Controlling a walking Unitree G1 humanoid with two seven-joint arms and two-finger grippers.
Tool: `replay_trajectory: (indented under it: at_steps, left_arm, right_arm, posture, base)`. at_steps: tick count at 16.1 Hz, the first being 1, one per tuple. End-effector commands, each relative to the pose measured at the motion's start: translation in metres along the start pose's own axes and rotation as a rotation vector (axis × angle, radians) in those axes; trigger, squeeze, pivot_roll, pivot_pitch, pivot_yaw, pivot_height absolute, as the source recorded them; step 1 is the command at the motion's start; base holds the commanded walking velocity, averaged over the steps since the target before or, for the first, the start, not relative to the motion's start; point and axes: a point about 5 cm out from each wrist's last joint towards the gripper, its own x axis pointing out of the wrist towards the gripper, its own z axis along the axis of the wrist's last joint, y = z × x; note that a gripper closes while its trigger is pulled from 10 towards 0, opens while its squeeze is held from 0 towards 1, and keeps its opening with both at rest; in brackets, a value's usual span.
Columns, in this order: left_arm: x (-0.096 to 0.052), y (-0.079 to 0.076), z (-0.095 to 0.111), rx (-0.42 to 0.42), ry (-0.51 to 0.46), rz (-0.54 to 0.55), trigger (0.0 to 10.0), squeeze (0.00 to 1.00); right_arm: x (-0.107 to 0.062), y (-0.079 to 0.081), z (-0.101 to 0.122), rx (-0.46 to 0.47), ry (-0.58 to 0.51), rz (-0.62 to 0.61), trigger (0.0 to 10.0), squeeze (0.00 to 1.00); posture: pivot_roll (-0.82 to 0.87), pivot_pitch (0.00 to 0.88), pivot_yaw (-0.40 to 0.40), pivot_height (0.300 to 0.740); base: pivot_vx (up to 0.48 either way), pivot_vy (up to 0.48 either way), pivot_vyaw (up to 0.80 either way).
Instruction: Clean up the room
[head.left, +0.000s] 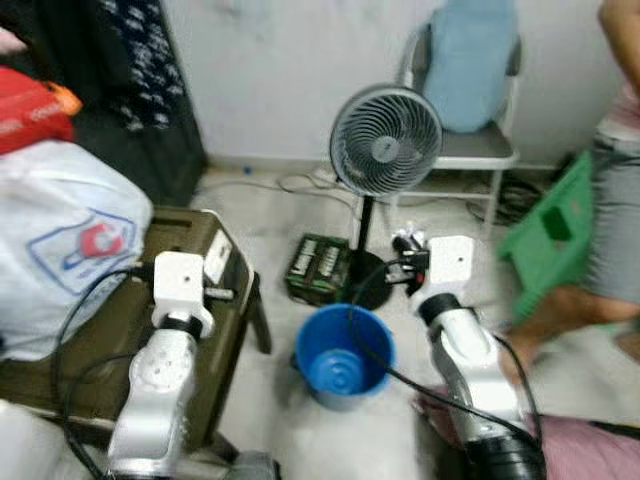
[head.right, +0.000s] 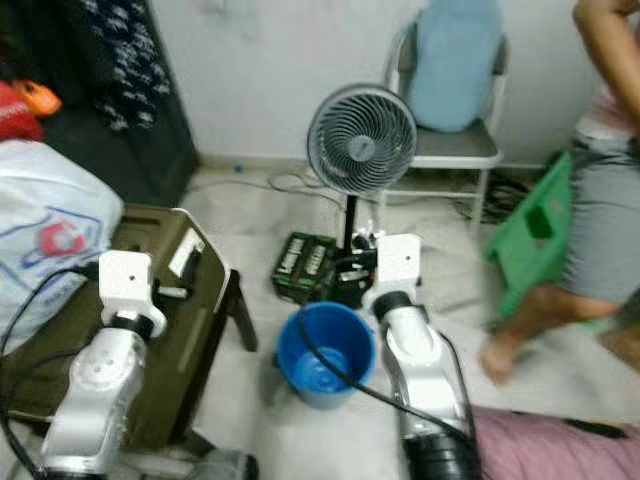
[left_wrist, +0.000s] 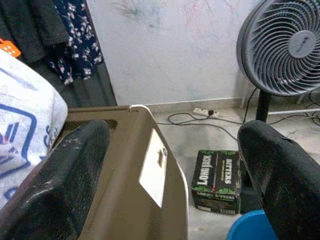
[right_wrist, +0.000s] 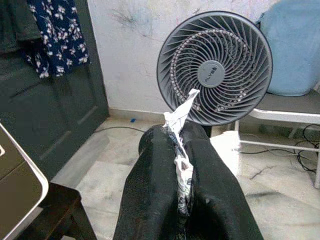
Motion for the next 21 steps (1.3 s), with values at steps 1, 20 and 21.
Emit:
replay_trajectory:
  at_steps: [1,20,21]
  left_arm:
    - [0.0015,-0.0046,0.0039,-0.007,-0.013,-0.035,10.0,0.0]
    - [0.001,-0.0096,0.0062,-0.031,-0.027,-0.092,10.0,0.0]
    - [0.0013,-0.0094,0.0062,-0.03,-0.026,-0.089,10.0,0.0]
  right_arm:
    - [-0.0004,-0.0055,0.0026,0.003,-0.009,-0.03,10.0,0.0]
    - [-0.0009,-0.0062,0.0045,0.012,-0.018,-0.024,10.0,0.0]
    - [-0.0008,-0.0062,0.0046,0.011,-0.018,-0.024,10.0,0.0]
  posture:
    - [0.04,0.0,-0.005,0.74]
    - [0.03,0.0,-0.007,0.74]
    - [0.03,0.0,-0.007,0.74]
  base:
    - [0.0,0.0,0.0]
    - [0.24,0.0,0.0]
    - [0.0,0.0,0.0]
